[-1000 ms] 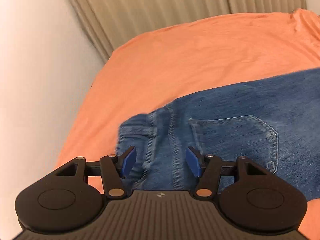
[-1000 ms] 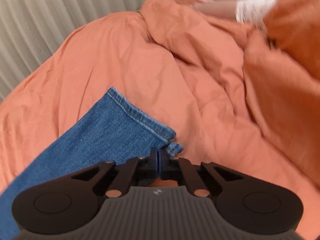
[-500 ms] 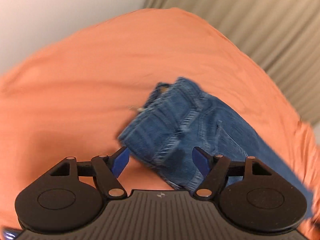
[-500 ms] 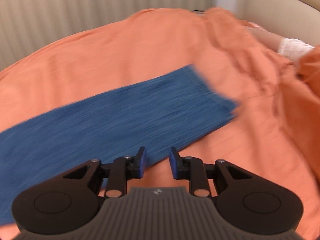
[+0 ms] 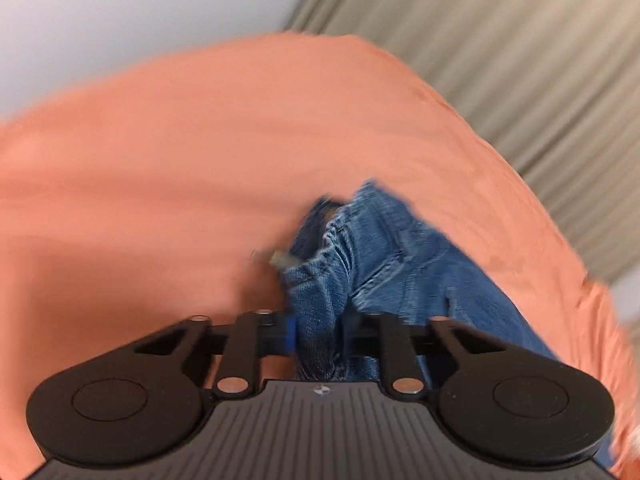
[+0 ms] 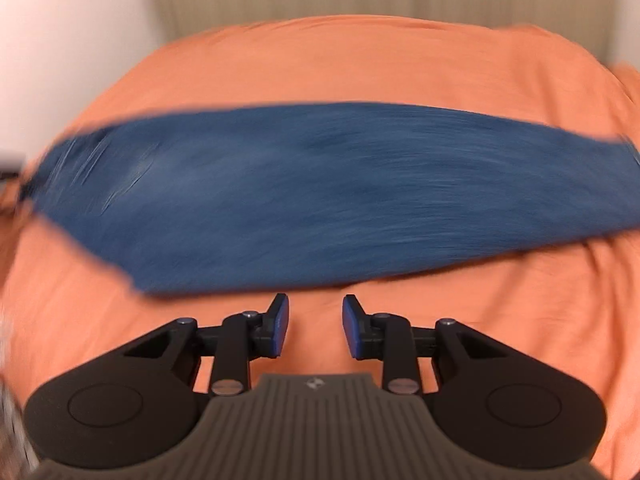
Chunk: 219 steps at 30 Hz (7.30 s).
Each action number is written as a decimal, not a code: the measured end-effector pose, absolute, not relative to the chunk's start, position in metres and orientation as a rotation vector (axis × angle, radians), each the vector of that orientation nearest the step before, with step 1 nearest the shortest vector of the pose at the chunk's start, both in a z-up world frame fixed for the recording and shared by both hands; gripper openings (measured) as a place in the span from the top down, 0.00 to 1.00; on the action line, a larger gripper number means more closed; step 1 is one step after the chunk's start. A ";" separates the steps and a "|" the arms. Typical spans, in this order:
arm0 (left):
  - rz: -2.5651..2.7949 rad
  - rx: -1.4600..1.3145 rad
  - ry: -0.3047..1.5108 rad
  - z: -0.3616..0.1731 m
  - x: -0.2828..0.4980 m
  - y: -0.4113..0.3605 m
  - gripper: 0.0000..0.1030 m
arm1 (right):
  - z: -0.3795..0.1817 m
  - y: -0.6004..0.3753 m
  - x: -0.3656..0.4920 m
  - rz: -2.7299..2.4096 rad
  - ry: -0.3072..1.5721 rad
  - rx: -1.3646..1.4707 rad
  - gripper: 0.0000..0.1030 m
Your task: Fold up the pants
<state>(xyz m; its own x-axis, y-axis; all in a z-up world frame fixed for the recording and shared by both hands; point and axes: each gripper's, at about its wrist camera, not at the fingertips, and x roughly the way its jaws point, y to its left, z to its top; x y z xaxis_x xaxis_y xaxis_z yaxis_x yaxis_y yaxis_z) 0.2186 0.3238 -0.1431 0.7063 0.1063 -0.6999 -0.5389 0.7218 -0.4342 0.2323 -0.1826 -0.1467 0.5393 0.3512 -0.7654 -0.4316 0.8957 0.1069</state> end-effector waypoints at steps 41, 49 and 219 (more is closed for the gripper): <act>0.339 -0.264 0.947 -0.115 0.267 0.318 0.82 | -0.197 0.013 0.149 0.658 0.543 -0.900 1.00; 0.376 -0.164 1.026 -0.142 0.276 0.308 0.74 | -0.204 0.024 0.170 0.631 0.629 -0.842 1.00; -0.302 -0.485 0.971 -0.144 0.291 0.086 0.57 | -0.126 -0.103 0.330 0.567 1.031 -0.210 0.74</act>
<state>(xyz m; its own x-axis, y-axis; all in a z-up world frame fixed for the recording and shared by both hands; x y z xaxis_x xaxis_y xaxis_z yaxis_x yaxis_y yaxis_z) 0.2906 0.0865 -0.1444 0.5352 -0.4538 -0.7125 0.0301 0.8532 -0.5208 0.3303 -0.1030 -0.1261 0.3861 0.3456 -0.8553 -0.5374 0.8378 0.0960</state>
